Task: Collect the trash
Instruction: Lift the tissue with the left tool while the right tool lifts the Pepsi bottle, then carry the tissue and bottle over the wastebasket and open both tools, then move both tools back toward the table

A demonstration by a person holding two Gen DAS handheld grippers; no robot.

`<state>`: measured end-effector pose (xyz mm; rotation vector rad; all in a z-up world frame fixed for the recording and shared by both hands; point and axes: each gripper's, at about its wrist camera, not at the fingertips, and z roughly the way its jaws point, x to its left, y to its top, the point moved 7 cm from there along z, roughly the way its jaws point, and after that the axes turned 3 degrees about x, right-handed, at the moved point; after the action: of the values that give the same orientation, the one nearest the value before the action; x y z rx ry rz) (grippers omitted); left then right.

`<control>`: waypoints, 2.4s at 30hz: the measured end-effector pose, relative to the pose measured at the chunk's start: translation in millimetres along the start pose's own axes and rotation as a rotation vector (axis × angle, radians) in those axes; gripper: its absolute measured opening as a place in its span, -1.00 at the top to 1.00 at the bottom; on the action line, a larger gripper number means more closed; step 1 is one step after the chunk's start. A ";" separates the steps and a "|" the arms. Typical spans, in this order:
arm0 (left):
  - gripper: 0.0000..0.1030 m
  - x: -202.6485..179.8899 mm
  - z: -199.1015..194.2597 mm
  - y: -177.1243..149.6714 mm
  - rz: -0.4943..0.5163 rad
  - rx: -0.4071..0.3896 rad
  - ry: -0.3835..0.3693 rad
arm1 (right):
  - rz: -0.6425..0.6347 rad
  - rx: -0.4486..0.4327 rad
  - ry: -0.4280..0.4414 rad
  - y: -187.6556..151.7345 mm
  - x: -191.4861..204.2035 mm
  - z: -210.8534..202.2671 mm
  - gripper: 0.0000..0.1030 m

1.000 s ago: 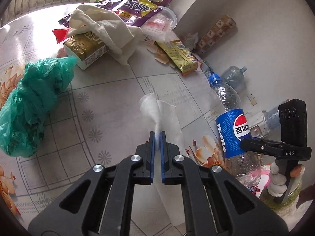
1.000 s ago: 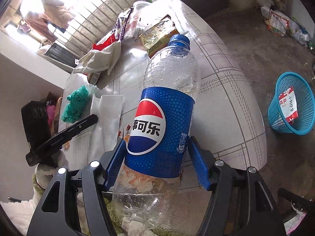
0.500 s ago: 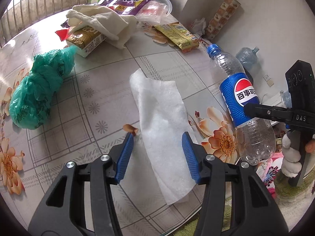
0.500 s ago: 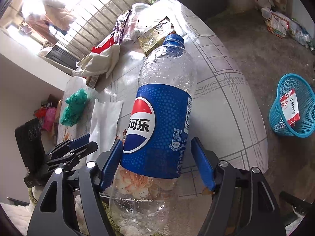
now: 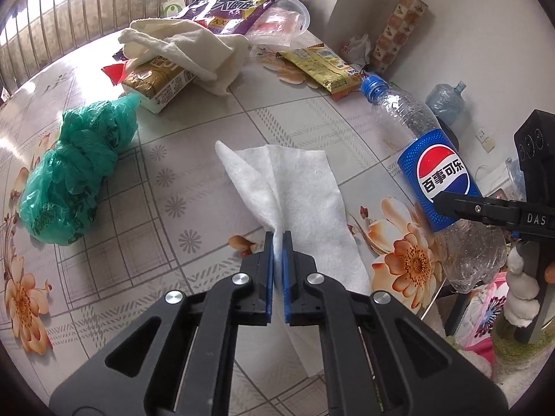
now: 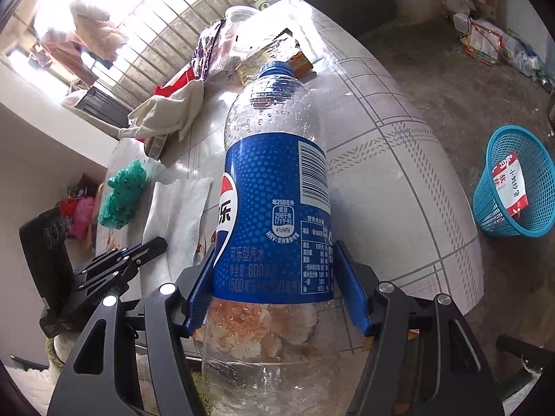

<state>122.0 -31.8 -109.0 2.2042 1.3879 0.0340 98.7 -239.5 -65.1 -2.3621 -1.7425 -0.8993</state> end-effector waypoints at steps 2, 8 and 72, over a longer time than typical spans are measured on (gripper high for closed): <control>0.99 -0.6 -3.1 1.7 -0.005 -0.012 -0.015 | 0.011 -0.008 0.003 -0.1 -0.3 -1.4 -0.14; 1.00 -8.3 -20.9 14.5 0.010 -0.077 -0.053 | 0.054 -0.025 0.028 -2.2 -1.3 -6.1 -0.13; -0.24 -380.3 173.9 201.2 0.551 0.034 -0.340 | 0.907 -0.442 -0.047 4.0 -397.6 -77.2 -0.45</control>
<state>160.9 -492.9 -73.0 2.4147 0.5837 -0.1607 -2.9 -609.3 -195.3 -2.9651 -0.3215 -1.0905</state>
